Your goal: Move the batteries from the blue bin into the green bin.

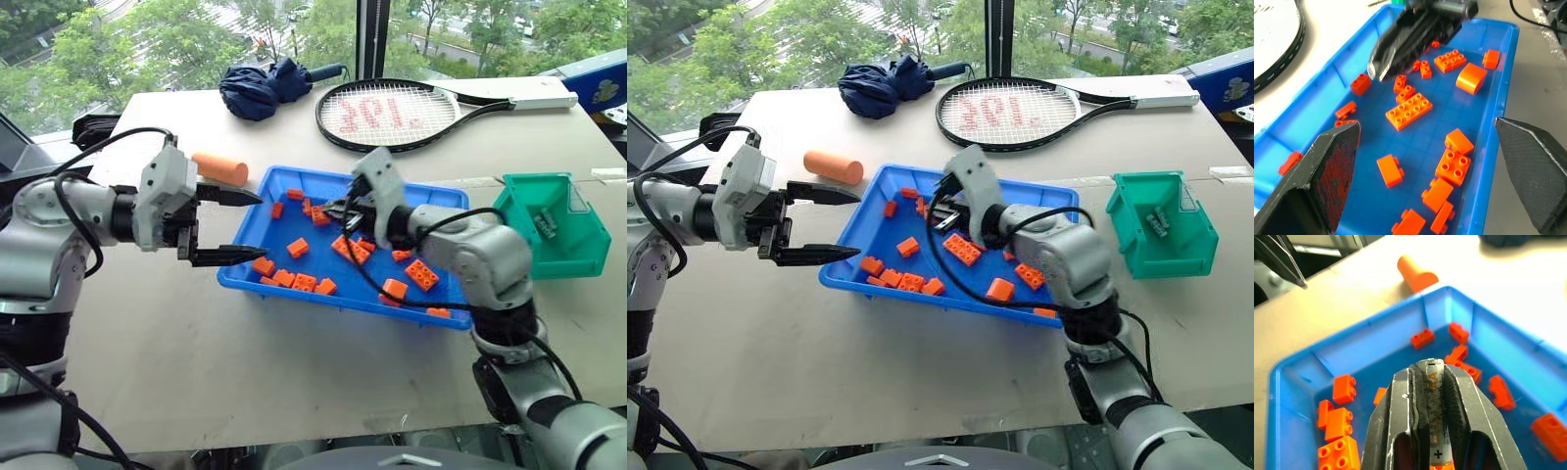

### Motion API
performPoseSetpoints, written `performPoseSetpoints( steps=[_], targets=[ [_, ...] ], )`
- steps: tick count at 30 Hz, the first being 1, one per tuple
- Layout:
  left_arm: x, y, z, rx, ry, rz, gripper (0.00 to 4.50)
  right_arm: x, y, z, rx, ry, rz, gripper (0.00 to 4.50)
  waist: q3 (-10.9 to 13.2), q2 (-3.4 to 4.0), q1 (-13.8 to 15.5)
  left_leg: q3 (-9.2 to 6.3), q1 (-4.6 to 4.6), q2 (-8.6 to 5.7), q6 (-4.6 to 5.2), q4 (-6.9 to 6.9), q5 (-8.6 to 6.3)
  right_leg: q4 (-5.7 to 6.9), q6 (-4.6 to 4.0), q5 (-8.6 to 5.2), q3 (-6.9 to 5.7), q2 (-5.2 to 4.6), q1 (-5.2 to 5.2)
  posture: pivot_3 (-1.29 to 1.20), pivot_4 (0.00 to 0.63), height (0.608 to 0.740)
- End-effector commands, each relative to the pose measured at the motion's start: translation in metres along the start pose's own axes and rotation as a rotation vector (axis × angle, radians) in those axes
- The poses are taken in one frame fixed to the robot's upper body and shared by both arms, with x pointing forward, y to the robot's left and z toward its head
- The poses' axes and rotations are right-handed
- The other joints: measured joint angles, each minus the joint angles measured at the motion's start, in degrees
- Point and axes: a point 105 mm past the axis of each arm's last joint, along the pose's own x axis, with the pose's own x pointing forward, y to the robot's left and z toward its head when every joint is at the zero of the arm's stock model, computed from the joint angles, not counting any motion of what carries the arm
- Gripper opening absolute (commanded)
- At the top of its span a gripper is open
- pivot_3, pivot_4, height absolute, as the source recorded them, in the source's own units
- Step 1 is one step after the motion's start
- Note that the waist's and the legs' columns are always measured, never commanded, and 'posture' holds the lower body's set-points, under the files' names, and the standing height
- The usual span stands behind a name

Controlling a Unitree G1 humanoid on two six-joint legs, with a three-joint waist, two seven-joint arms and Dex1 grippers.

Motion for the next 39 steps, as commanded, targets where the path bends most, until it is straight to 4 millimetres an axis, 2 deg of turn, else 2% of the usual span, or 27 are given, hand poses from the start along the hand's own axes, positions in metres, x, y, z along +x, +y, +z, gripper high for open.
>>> performPoseSetpoints(
  steps=[1,5,6,9,12,14,18,27,28,29,34,36,39],
  targets=[
    [0.006,0.0,0.021,0.042,-0.076,-0.04,4.5,-0.042,-0.018,0.025,-0.051,-0.111,-0.066,0.02,0.0,0.0,0.2,0.0,0.0,0.0,0.0,0.01,0.0,0.0,0.0,0.0,0.0,0.0,0.0,0.0,0.15,0.74],
    [0.023,-0.001,0.045,0.069,-0.178,-0.108,4.5,-0.101,-0.067,0.029,-0.139,-0.11,-0.299,0.02,0.0,-0.02,1.3,0.07,-0.02,0.0,0.01,0.06,0.0,-0.02,0.0,0.0,0.03,-0.02,0.03,0.0,0.15,0.74],
    [0.025,-0.001,0.049,0.072,-0.192,-0.117,4.5,-0.11,-0.074,0.028,-0.148,-0.109,-0.334,0.02,0.0,-0.03,1.4,0.07,-0.03,-0.01,0.01,0.08,0.0,-0.02,0.0,0.0,0.02,-0.04,0.04,0.0,0.15,0.74],
    [0.036,0.0,0.06,0.092,-0.235,-0.149,4.5,-0.153,-0.102,0.017,-0.175,-0.032,-0.498,0.02,0.0,-0.04,1.3,0.13,-0.03,0.0,0.01,0.08,0.0,-0.01,0.0,0.0,0.07,-0.06,0.07,0.0,0.15,0.74],
    [0.045,0.004,0.071,0.089,-0.273,-0.15,4.5,-0.204,-0.131,-0.001,-0.159,0.092,-0.728,0.02,0.0,-0.04,1.3,0.18,-0.04,0.01,0.01,0.08,0.0,-0.02,0.0,0.0,0.11,-0.05,0.07,0.0,0.15,0.74],
    [0.049,0.005,0.075,0.091,-0.292,-0.153,4.5,-0.226,-0.142,-0.007,-0.16,0.132,-0.823,0.02,0.0,-0.04,1.4,0.23,-0.04,0.01,0.02,0.09,0.01,0.0,0.0,0.0,0.16,-0.06,0.07,0.0,0.15,0.74],
    [0.058,0.008,0.083,0.086,-0.329,-0.143,4.5,-0.236,-0.15,-0.014,-0.159,0.131,-0.854,0.02,0.0,-0.04,1.1,0.33,-0.01,0.07,0.02,0.17,0.01,0.07,0.01,0.0,0.25,-0.02,0.07,0.0,0.15,0.74],
    [0.062,0.007,0.088,0.092,-0.343,-0.128,4.5,-0.234,-0.163,-0.025,-0.131,0.148,-0.82,0.02,0.0,-0.03,1.4,0.33,-0.04,0.1,0.02,0.3,0.0,0.06,0.01,0.01,0.24,0.0,0.09,0.0,0.15,0.74],
    [0.062,0.007,0.087,0.096,-0.339,-0.122,4.5,-0.234,-0.165,-0.025,-0.135,0.146,-0.822,1.01,0.0,-0.03,1.5,0.33,-0.04,0.1,0.02,0.3,0.0,0.06,0.01,0.01,0.23,0.0,0.09,0.0,0.15,0.74],
    [0.06,0.007,0.086,0.097,-0.336,-0.11,4.5,-0.234,-0.165,-0.024,-0.127,0.129,-0.815,1.1,0.0,-0.03,1.5,0.33,-0.04,0.1,0.02,0.3,0.0,0.06,0.01,0.01,0.23,0.0,0.09,0.0,0.15,0.74],
    [0.038,0.008,0.068,0.056,-0.289,-0.027,4.5,-0.241,-0.166,-0.017,-0.156,0.075,-0.831,3.76,0.0,-0.02,1.2,0.32,-0.03,0.11,0.02,0.28,0.0,0.06,0.01,0.0,0.25,0.02,0.08,0.0,0.15,0.74],
    [0.025,0.012,0.056,0.02,-0.278,0.033,4.5,-0.242,-0.16,-0.017,-0.154,0.038,-0.805,4.49,0.0,-0.01,1.2,0.33,-0.02,0.11,0.02,0.25,0.0,0.06,0.01,0.0,0.26,0.03,0.07,0.0,0.15,0.74],
    [-0.002,0.023,0.03,-0.038,-0.249,0.19,4.5,-0.243,-0.139,-0.03,-0.151,0.006,-0.697,4.49,0.0,-0.02,1.6,0.28,-0.03,0.12,0.02,0.24,0.0,0.02,0.01,0.0,0.21,0.03,0.08,0.0,0.15,0.74]
  ],
)
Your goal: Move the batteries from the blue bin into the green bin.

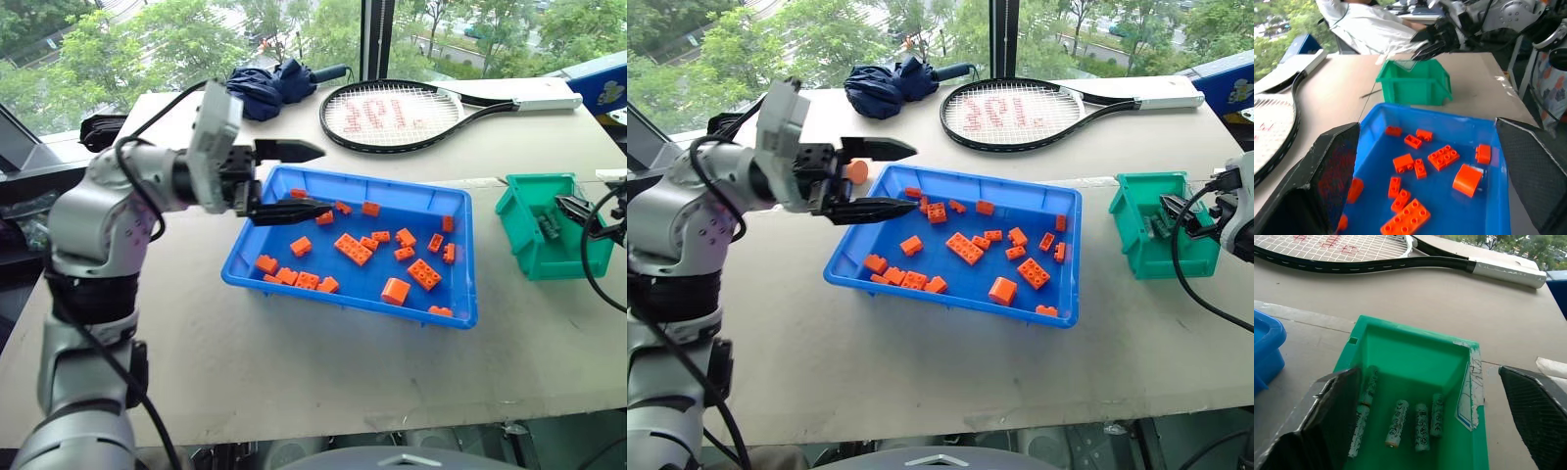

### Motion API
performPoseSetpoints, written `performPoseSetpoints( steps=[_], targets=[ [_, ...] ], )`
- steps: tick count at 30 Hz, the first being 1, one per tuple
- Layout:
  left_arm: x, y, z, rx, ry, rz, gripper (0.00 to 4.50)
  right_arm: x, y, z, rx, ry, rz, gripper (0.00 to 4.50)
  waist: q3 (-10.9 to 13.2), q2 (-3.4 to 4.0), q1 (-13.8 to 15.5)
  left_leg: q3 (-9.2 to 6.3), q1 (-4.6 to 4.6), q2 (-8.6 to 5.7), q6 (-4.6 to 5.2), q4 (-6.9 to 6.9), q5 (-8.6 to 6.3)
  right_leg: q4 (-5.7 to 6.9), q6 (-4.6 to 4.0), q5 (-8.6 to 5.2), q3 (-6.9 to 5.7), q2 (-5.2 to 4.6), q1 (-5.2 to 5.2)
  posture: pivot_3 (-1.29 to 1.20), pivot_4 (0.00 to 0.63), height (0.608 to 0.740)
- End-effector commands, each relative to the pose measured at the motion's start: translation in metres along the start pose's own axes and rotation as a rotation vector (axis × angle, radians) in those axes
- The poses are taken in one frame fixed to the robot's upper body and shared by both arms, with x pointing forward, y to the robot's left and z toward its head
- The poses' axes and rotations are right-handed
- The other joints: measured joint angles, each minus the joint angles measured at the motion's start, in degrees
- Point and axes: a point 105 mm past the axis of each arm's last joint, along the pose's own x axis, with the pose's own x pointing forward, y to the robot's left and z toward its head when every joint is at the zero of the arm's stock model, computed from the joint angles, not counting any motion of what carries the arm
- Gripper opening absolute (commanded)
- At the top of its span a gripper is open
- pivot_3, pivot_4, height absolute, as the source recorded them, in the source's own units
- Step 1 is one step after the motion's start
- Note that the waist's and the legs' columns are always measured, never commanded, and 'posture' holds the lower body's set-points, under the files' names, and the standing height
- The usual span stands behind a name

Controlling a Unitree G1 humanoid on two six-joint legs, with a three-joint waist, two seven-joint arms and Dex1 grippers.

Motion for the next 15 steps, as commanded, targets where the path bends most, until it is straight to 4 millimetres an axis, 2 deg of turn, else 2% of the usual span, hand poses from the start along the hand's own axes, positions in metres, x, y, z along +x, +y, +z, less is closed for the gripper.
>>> performPoseSetpoints(
  steps=[1,3,6,7,11,13,15],
  targets=[
    [-0.042,0.017,-0.004,0.032,0.008,0.199,4.5,-0.024,0.016,0.001,-0.027,-0.111,0.113,4.49,0.0,0.0,0.3,-0.03,0.0,0.0,0.0,0.0,0.0,0.0,0.0,0.0,-0.01,0.0,0.01,0.0,0.15,0.74],
    [-0.067,0.02,-0.022,0.005,0.059,0.286,4.5,-0.043,0.026,-0.013,-0.037,-0.133,0.176,4.49,0.0,0.01,0.9,-0.04,0.0,0.0,0.0,0.02,0.0,-0.04,0.0,0.0,-0.03,-0.01,0.05,0.0,0.15,0.74],
    [-0.098,0.018,-0.046,-0.075,0.06,0.411,4.5,-0.074,0.038,-0.023,-0.002,-0.216,0.277,4.49,0.0,0.03,1.4,-0.02,0.09,0.0,0.0,-0.14,-0.01,-0.08,0.0,0.0,0.0,-0.01,0.09,0.0,0.15,0.74],
    [-0.102,0.015,-0.053,-0.087,0.072,0.42,4.5,-0.081,0.042,-0.029,0.007,-0.19,0.329,4.49,0.0,0.03,1.4,0.03,0.09,-0.01,0.01,-0.14,-0.01,-0.08,0.0,0.0,0.03,-0.02,0.09,0.0,0.15,0.74],
    [-0.121,-0.027,-0.105,-0.125,0.209,0.392,4.5,-0.109,0.053,-0.073,0.047,-0.016,0.488,4.49,0.0,0.04,1.5,-0.03,0.71,0.01,0.12,-0.37,-0.1,-0.42,-0.04,0.03,0.06,-0.06,0.78,0.0,0.15,0.74],
    [-0.127,-0.036,-0.119,-0.144,0.237,0.396,4.5,-0.114,0.055,-0.085,0.042,0.022,0.526,4.49,0.0,0.02,1.5,-0.06,1.14,0.11,0.31,-0.66,-0.25,-0.84,-0.1,0.05,0.06,-0.02,1.25,0.0,0.15,0.74],
    [-0.129,-0.043,-0.133,-0.155,0.26,0.399,4.5,-0.112,0.053,-0.092,0.044,0.03,0.545,4.49,0.0,-0.01,1.8,-0.11,1.1,0.15,0.3,-0.61,-0.3,-0.95,-0.21,0.12,-0.02,0.0,1.3,0.0,0.15,0.74]
  ],
)
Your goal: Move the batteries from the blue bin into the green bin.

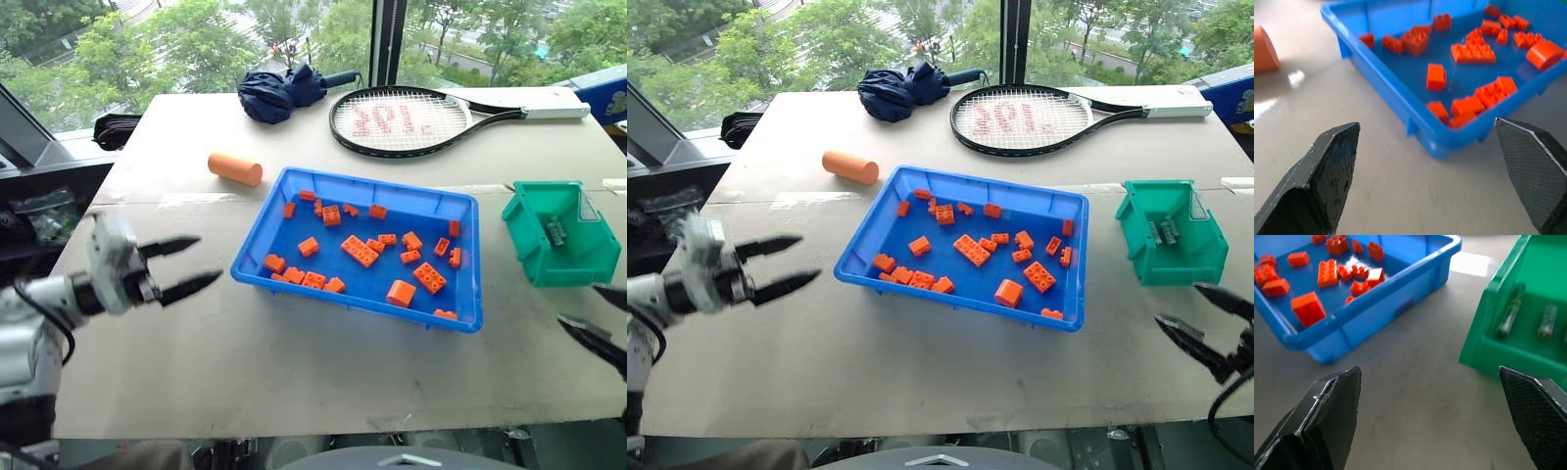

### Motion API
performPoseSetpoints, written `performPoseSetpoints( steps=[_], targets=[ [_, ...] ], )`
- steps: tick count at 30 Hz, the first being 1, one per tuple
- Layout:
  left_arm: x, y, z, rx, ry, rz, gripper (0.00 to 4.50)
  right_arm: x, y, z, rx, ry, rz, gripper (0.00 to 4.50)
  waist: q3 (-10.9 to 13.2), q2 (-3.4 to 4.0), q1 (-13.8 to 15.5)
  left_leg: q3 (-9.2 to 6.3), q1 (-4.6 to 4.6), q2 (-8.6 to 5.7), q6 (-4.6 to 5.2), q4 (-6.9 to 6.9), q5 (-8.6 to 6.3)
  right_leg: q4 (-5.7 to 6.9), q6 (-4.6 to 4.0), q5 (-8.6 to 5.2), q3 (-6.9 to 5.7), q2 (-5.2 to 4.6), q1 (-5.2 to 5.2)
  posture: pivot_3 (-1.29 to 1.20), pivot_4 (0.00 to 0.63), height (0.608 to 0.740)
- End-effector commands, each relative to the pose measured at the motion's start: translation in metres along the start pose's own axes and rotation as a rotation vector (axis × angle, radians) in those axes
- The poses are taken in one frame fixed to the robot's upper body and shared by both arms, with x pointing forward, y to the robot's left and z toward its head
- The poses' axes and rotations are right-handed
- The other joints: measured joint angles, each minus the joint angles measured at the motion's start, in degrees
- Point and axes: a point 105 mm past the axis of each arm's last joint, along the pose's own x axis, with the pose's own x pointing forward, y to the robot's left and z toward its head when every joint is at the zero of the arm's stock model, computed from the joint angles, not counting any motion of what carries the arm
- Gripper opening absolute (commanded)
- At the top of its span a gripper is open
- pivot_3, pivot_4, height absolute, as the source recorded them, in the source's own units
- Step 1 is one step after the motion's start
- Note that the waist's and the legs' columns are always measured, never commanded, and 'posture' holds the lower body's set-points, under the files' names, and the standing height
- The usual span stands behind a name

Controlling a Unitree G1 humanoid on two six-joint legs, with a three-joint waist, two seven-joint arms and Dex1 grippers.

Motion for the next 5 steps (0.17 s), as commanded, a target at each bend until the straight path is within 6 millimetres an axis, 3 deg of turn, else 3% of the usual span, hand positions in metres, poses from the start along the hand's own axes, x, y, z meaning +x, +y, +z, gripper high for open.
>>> performPoseSetpoints(
  steps=[1,5],
  targets=[
    [-0.004,0.0,-0.004,0.079,0.008,0.015,4.5,0.002,-0.004,0.0,-0.057,-0.013,0.042,4.49,0.0,0.01,0.2,0.0,0.07,0.01,-0.09,0.06,-0.05,-0.03,-0.02,0.01,0.0,0.0,0.08,0.0,0.15,0.74],
    [-0.002,-0.007,-0.019,0.123,0.018,0.006,4.5,0.007,-0.013,-0.007,-0.077,-0.014,0.037,4.49,-0.1,0.04,0.6,0.02,0.09,0.0,-0.17,0.09,-0.1,-0.06,-0.05,0.04,0.01,-0.01,0.11,0.0,0.15,0.74]
  ],
)
